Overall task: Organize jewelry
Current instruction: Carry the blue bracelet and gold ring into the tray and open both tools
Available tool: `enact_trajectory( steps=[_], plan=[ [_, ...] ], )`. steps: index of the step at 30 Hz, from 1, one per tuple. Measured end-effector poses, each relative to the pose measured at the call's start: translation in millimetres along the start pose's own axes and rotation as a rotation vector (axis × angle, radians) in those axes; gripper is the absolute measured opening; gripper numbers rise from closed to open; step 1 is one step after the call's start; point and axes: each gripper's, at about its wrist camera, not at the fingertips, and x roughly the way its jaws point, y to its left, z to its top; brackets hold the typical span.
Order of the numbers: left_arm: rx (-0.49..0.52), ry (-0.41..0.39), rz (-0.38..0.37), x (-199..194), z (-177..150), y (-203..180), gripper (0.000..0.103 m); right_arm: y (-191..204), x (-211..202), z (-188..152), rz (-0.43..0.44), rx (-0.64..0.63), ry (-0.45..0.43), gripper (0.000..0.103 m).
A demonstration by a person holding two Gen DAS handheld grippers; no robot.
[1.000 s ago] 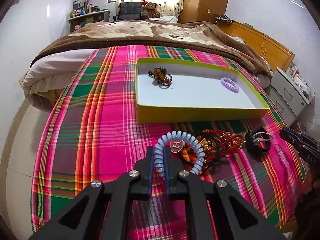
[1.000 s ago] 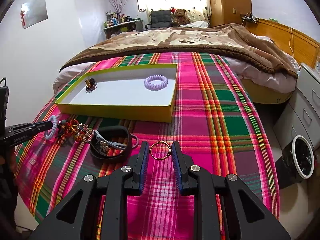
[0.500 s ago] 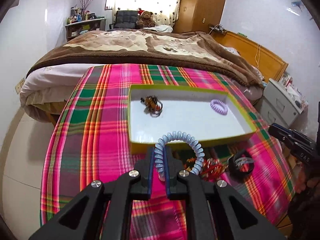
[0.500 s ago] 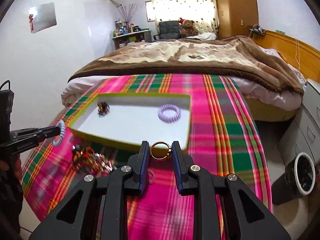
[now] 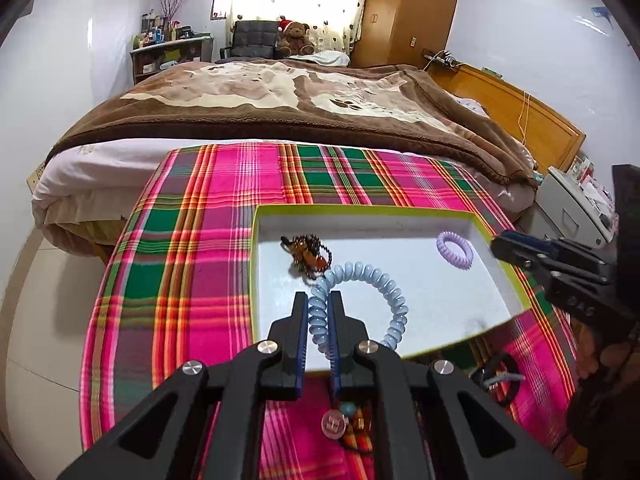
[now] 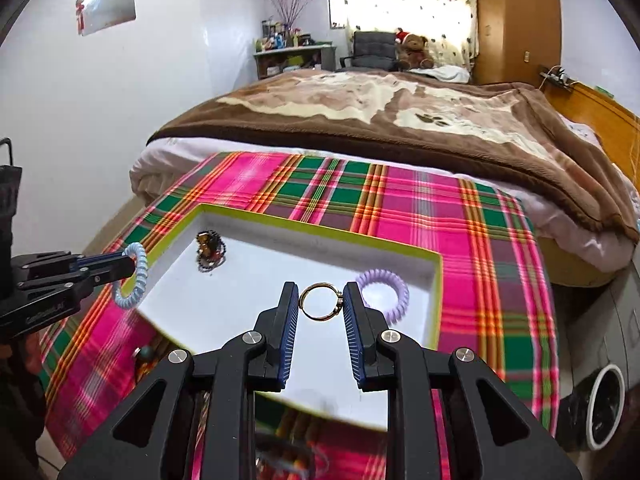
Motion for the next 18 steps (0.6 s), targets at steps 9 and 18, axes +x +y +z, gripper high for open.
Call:
enact_trajectory(
  steps=[9, 18],
  plan=[
    [-0.046, 0.063, -0.015, 37, 9, 10, 0.01, -9, 53, 12, 0.03, 0.024, 0.108, 0.024],
    [-0.04, 0.112, 0.02, 59, 8, 14, 0.01, -7, 80, 15, -0.004, -0.003, 0.171, 0.024]
  ],
)
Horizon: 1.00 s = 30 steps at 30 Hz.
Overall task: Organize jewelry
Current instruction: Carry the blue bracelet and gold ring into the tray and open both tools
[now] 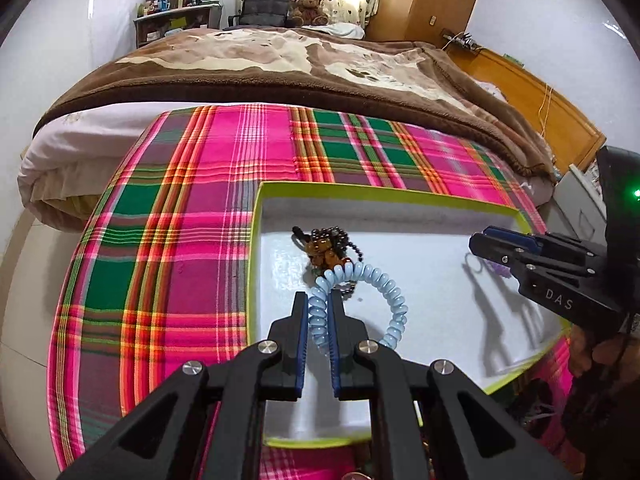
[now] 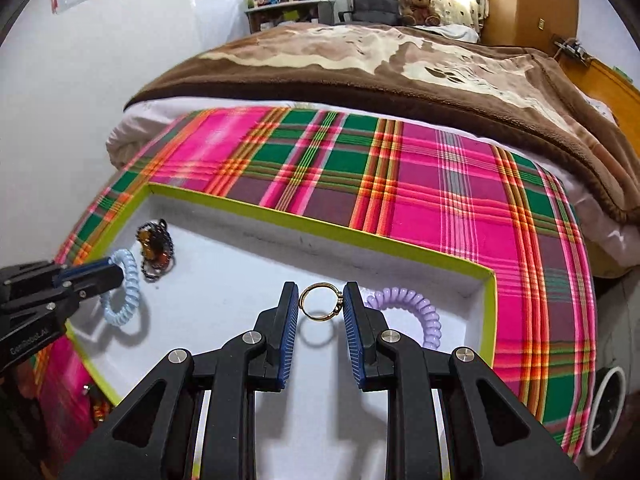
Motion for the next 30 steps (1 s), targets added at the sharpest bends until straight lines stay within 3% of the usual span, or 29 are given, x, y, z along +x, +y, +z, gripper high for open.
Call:
enact_trajectory(
  steps=[10, 30],
  plan=[
    [0.033, 0.019, 0.026, 7, 2, -7, 0.01, 1, 11, 1, -0.005, -0.014, 0.023, 0.024],
    [0.015, 0.03, 0.007, 9, 4, -9, 0.013, -3, 16, 2, 0.002, 0.014, 0.032, 0.027]
  ],
)
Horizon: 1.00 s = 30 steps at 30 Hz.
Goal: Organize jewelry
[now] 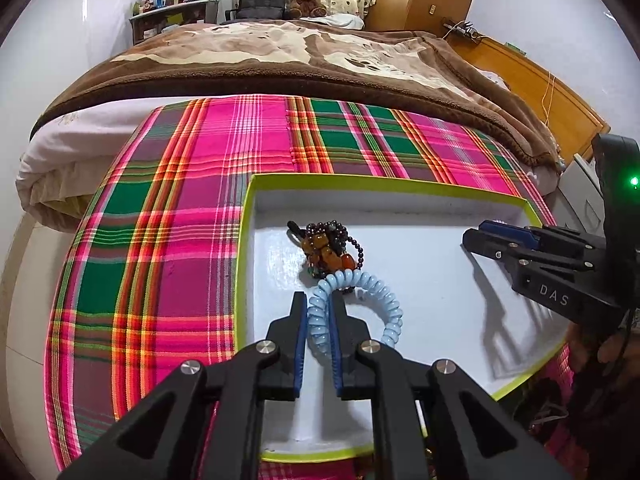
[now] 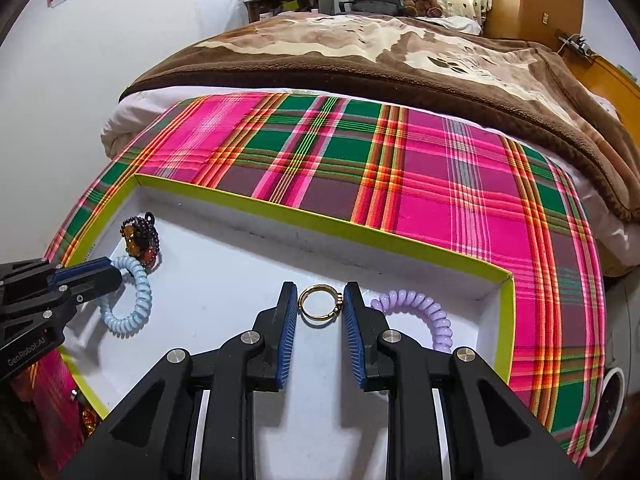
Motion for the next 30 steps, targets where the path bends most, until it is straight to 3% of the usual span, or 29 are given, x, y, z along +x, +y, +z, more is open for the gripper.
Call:
enact_trajectory(
  steps=[2, 9, 17, 19, 30],
  plan=[
    [-0.003, -0.003, -0.013, 0, 0, 0, 0.016, -1, -1, 0, 0.008, 0.009, -0.004, 0.043],
    [-0.002, -0.029, -0.021, -10, -2, -2, 0.04, 0, -9, 0, 0.017, 0.013, -0.033, 0.045],
    [-0.025, -0.084, -0.069, -38, -15, 1, 0.047, 2, -41, -8, 0.041, 0.03, -0.107, 0.045],
    [-0.019, -0.115, -0.046, -50, -20, 1, 0.047, 2, -52, -12, 0.051, 0.034, -0.13, 0.045],
    [-0.07, -0.202, -0.11, -98, -58, 4, 0.047, 5, -109, -54, 0.094, 0.054, -0.225, 0.045]
  ],
)
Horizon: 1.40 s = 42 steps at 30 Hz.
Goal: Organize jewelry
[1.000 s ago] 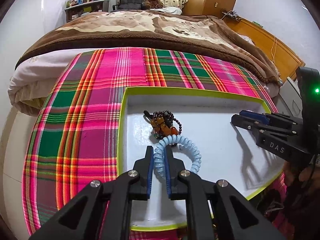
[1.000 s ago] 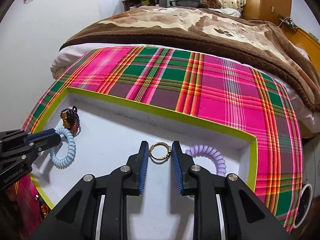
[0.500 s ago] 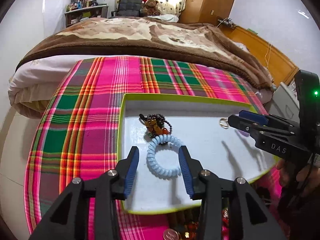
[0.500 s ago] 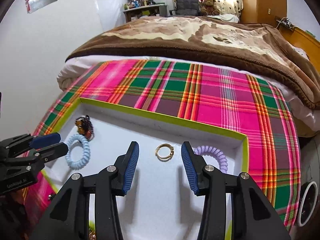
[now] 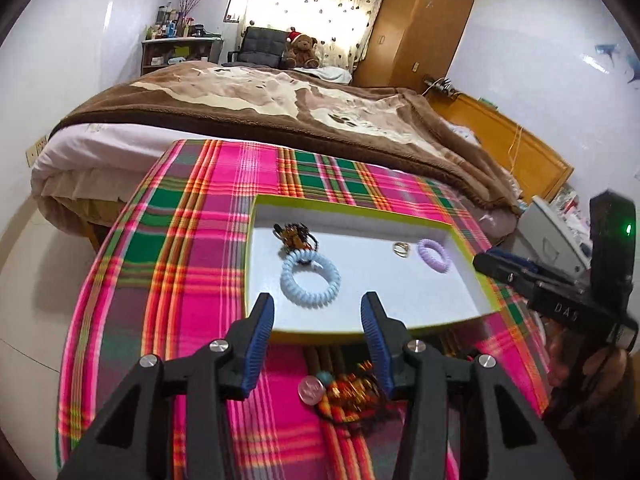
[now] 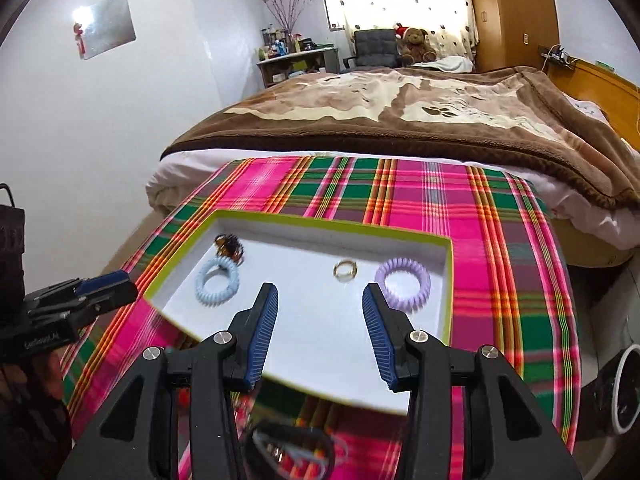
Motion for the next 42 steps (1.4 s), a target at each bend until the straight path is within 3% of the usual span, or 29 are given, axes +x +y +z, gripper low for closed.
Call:
enact_trajectory(
  steps=[10, 16, 29, 42],
  plan=[
    [-0.016, 0.001, -0.031, -20, -28, 0, 0.047, -4, -28, -45, -0.021, 0.016, 0.002, 0.045],
    [-0.037, 0.023, -0.042, -20, -45, 2, 0.047, -13, -18, -66, -0.036, 0.034, 0.074, 0.045],
    [-0.049, 0.054, -0.036, -16, -57, 3, 0.047, -11, 2, -78, -0.041, -0.01, 0.153, 0.045],
    [-0.068, 0.065, -0.027, -15, -58, 7, 0.047, 0, 7, -82, -0.066, -0.073, 0.184, 0.011]
  ],
)
